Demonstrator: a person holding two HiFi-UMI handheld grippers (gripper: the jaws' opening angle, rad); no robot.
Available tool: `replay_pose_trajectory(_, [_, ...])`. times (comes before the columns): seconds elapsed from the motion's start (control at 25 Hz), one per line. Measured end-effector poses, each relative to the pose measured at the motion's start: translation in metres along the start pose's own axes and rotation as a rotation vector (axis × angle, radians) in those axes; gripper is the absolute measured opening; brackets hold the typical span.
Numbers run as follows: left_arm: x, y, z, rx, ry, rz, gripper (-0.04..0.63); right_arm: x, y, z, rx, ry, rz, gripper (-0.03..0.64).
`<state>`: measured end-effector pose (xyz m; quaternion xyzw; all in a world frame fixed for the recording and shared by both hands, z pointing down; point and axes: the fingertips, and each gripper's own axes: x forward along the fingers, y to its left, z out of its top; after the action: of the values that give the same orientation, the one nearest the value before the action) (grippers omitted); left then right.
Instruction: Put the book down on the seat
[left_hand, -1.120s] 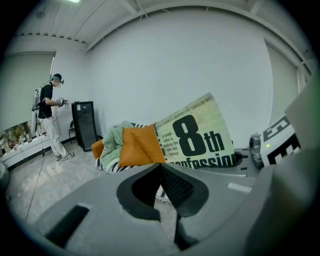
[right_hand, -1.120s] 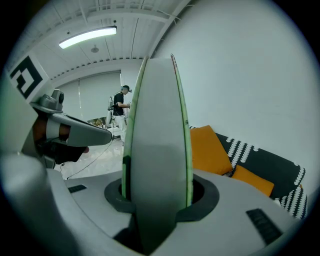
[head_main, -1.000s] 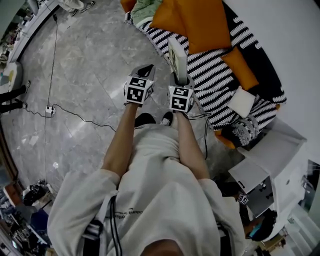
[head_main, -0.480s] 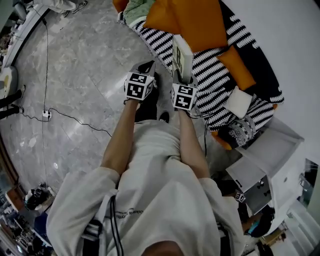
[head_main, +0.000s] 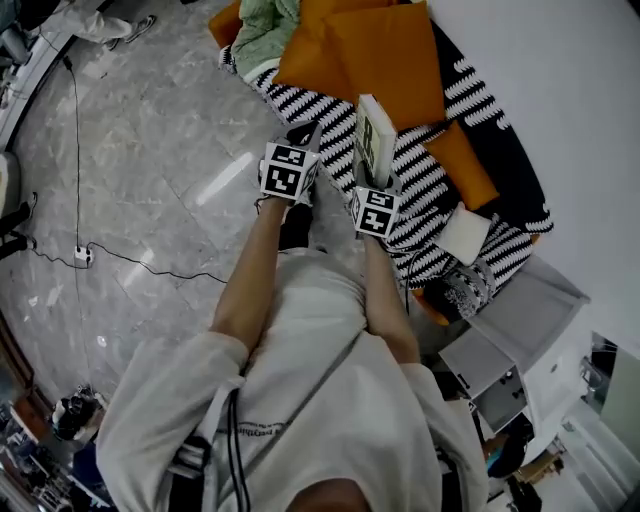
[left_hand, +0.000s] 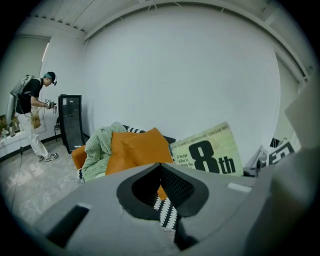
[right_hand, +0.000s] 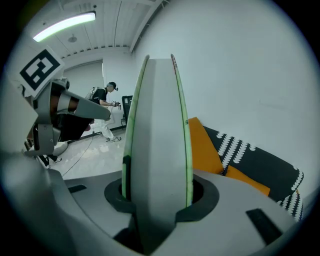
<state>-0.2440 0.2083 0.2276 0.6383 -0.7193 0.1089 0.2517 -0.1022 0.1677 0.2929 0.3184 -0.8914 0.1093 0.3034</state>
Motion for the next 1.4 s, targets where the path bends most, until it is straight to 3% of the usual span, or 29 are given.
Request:
replay_pose_trajectory(0.28, [0.070, 0.023, 0.010, -0.095, 0.047, -0.061, 0.008, 0.045, -0.032, 0.007, 0.004, 0.099, -0.052, 0.155])
replay_pose_trajectory(0.6, [0.131, 0.028, -0.004, -0.116, 0.150, -0.165, 0.008, 0.080, -0.056, -0.019, 0.199, 0.195, -0.132, 0.155])
replay_pose_trajectory(1.12, [0.193, -0.032, -0.061, -0.049, 0.324, -0.380, 0.008, 0.065, -0.105, -0.092, 0.508, 0.281, -0.354, 0.155])
replay_pose_trajectory(1.4, [0.210, -0.078, -0.115, 0.013, 0.459, -0.465, 0.008, 0.069, -0.139, -0.130, 0.649, 0.279, -0.331, 0.155])
